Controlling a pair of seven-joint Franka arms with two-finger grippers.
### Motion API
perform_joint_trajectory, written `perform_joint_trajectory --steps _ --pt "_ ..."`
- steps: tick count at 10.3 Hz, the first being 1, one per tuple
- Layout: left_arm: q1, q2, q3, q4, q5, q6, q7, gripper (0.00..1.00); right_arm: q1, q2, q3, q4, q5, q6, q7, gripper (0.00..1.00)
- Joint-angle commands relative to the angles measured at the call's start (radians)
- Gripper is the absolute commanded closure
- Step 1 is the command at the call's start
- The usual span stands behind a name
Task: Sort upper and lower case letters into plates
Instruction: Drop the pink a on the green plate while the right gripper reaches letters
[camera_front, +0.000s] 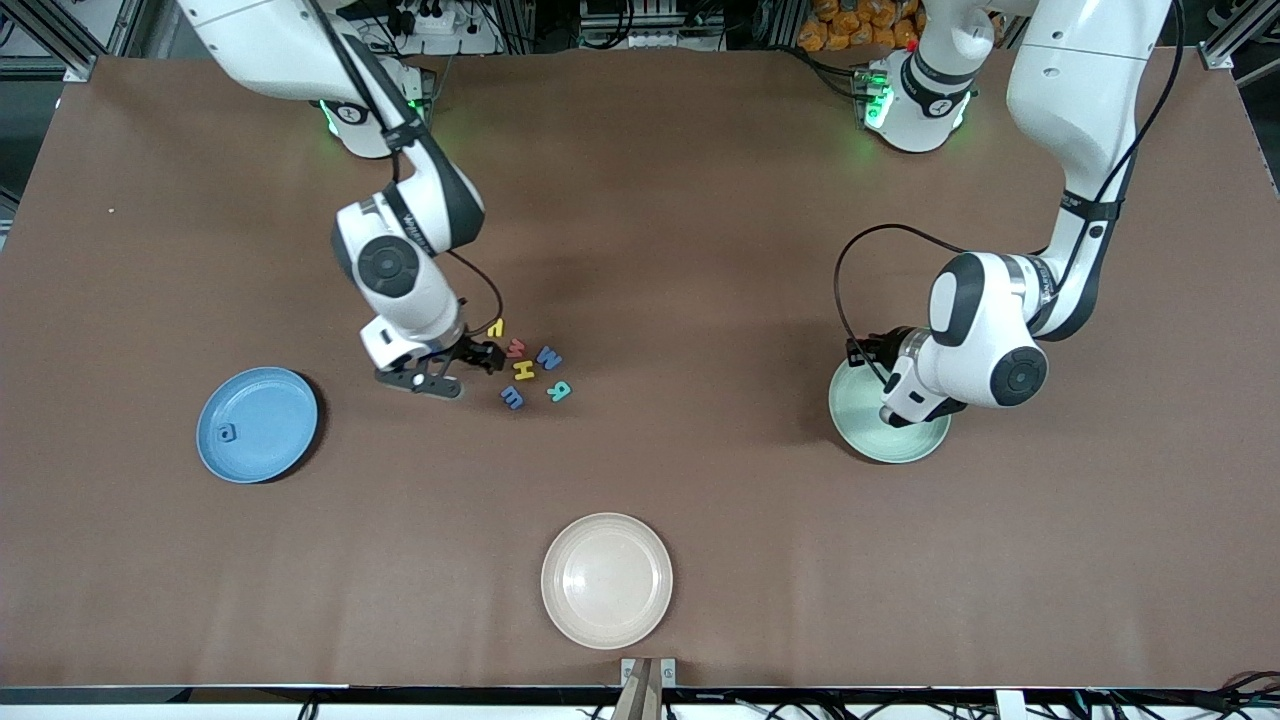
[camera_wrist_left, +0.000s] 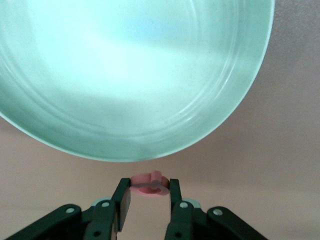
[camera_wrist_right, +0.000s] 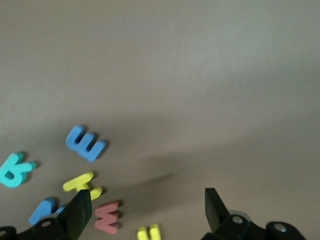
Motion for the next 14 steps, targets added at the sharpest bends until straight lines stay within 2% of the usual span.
perform_joint_trajectory --steps 1,2,4,5,6,7,11,14 --pt "-0.008 0.002 0.019 0.051 0.070 -0.007 0.090 1.00 0.077 0.037 -0.006 -0.007 -0.006 0.047 0.100 0.00" --pt "-0.003 0.001 0.023 0.051 0.103 0.014 0.162 1.00 0.085 0.055 -0.006 -0.005 -0.006 0.068 0.112 0.00" --pt "-0.001 0.015 0.023 0.065 0.111 0.106 0.186 1.00 0.102 0.081 -0.007 -0.004 -0.009 0.094 0.112 0.00" --pt "-0.003 0.021 0.023 0.065 0.111 0.145 0.189 0.90 0.099 0.083 -0.007 -0.008 -0.014 0.094 0.109 0.00" --pt "-0.003 0.024 0.023 0.065 0.112 0.151 0.190 0.05 0.096 0.085 -0.009 -0.010 -0.015 0.087 0.103 0.00" --pt "-0.001 0.024 0.023 0.065 0.112 0.151 0.191 0.00 0.096 0.089 -0.009 -0.013 -0.017 0.088 0.100 0.00" --pt "-0.009 0.024 0.023 0.070 0.112 0.185 0.187 0.00 0.105 0.121 -0.007 -0.008 -0.018 0.117 0.100 0.00" --pt "-0.047 0.041 0.015 0.142 0.117 0.202 0.189 0.00 0.100 0.121 -0.007 0.007 -0.015 0.140 0.107 0.00"
